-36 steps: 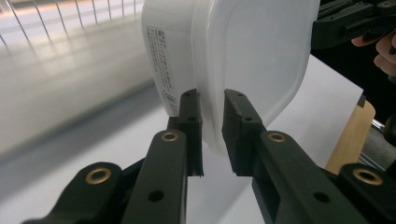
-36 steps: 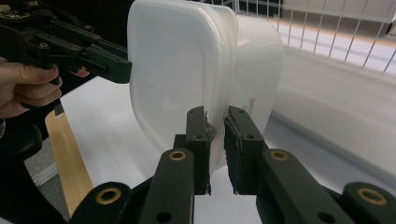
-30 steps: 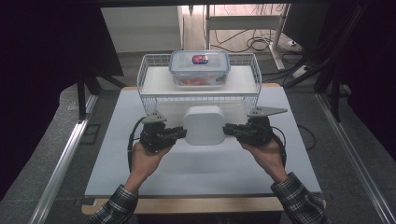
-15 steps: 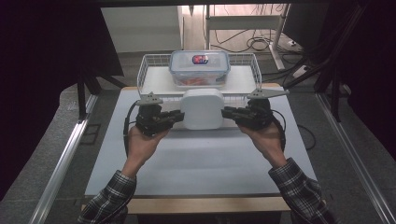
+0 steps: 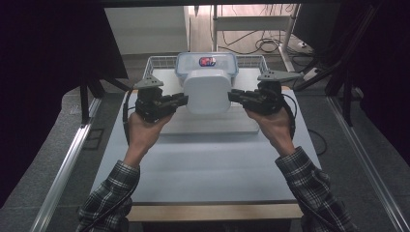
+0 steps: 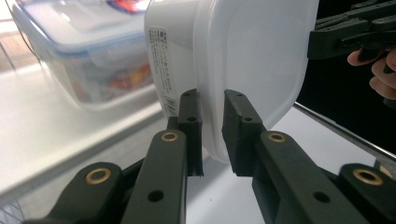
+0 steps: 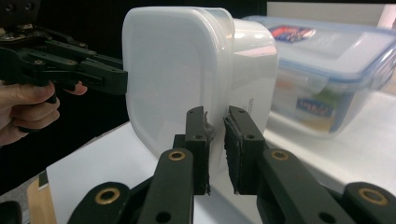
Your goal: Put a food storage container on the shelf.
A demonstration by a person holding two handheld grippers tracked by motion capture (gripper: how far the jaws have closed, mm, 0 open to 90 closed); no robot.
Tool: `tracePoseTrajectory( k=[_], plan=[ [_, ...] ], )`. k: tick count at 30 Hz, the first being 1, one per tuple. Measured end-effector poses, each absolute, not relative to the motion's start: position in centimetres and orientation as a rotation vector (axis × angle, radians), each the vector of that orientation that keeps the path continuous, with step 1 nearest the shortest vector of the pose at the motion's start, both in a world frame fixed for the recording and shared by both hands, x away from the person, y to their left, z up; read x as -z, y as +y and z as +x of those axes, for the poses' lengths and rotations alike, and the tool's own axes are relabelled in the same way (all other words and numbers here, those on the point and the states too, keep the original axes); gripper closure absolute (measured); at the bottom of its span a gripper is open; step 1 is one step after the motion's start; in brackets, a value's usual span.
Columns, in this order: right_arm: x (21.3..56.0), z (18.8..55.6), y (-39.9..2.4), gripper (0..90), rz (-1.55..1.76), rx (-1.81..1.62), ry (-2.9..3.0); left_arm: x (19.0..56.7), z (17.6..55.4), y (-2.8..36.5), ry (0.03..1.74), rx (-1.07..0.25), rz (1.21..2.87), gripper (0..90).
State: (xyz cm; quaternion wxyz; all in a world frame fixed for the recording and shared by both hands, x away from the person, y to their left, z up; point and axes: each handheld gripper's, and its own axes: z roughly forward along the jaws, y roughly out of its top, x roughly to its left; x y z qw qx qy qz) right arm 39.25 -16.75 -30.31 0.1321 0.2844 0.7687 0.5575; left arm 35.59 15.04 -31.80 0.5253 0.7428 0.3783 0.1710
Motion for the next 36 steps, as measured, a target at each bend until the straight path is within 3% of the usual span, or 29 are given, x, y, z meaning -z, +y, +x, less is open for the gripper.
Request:
tracePoseTrajectory(
  k=[18,36],
  plan=[
    [26.4,42.2,-16.2,78.4,0.857,-1.660,2.145,27.0,38.7,15.4,0.871,-0.446,1.721,78.8],
    [25.5,46.0,-15.4,76.8,0.950,-1.646,2.098,26.9,42.6,15.6,0.916,-0.404,1.682,78.3]
  ],
)
